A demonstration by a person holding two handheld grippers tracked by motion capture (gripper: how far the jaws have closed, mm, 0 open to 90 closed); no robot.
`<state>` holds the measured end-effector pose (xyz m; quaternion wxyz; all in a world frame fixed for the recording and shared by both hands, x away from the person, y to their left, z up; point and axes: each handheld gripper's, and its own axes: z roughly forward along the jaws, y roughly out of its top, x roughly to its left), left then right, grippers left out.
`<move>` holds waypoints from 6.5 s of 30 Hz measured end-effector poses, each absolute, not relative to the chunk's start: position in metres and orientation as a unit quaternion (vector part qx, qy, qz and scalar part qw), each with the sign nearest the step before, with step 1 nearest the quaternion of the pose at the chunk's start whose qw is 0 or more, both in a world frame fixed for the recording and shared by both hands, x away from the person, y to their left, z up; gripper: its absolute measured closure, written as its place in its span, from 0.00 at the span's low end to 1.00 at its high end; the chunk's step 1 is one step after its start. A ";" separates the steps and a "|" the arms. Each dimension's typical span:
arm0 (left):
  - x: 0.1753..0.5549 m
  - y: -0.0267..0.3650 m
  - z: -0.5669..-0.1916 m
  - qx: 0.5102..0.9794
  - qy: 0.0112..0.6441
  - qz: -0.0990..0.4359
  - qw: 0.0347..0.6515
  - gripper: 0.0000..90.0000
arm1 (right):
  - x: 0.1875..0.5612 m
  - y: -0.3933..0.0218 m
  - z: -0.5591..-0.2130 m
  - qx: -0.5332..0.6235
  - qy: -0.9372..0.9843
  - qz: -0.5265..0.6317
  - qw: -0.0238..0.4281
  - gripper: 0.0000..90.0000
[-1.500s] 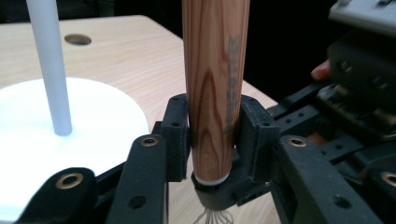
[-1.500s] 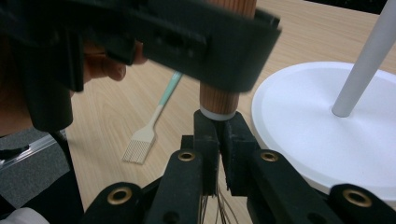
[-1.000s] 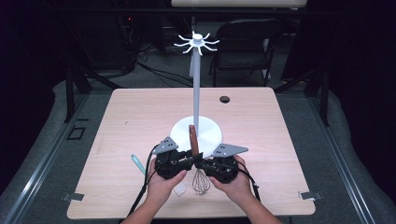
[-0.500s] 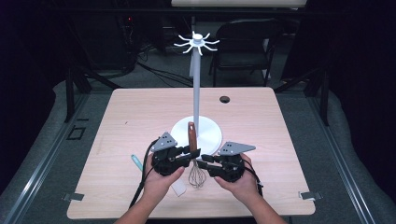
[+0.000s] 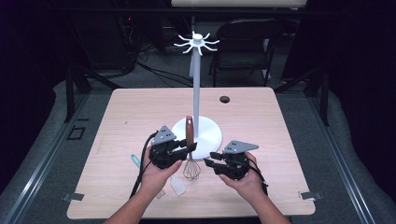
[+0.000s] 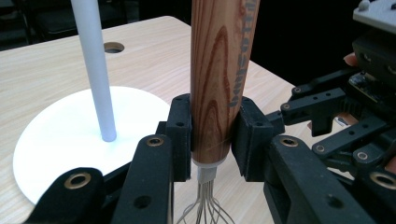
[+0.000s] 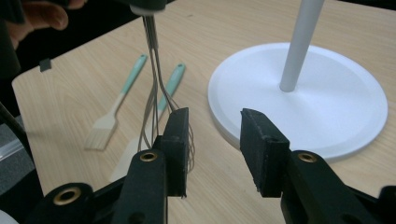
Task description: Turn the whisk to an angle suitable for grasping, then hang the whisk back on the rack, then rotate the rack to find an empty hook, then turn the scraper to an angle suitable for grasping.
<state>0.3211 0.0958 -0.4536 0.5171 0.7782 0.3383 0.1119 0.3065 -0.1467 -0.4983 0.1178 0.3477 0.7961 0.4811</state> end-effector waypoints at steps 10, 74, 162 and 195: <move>0.335 0.103 -0.435 0.788 0.339 0.120 0.500 0.79 | 0.308 -0.155 -0.505 0.371 0.811 0.440 0.105 0.70; 0.405 0.069 -0.337 0.749 0.394 0.209 0.489 0.68 | 0.314 -0.177 -0.519 0.415 0.802 0.418 0.100 0.68; 0.343 0.226 -0.487 0.724 0.514 0.137 0.439 0.65 | 0.417 -0.154 -0.282 0.254 0.822 0.488 0.145 1.00; 0.327 0.248 -0.486 0.706 0.536 0.152 0.437 0.66 | 0.425 -0.127 -0.233 0.221 0.791 0.543 0.175 1.00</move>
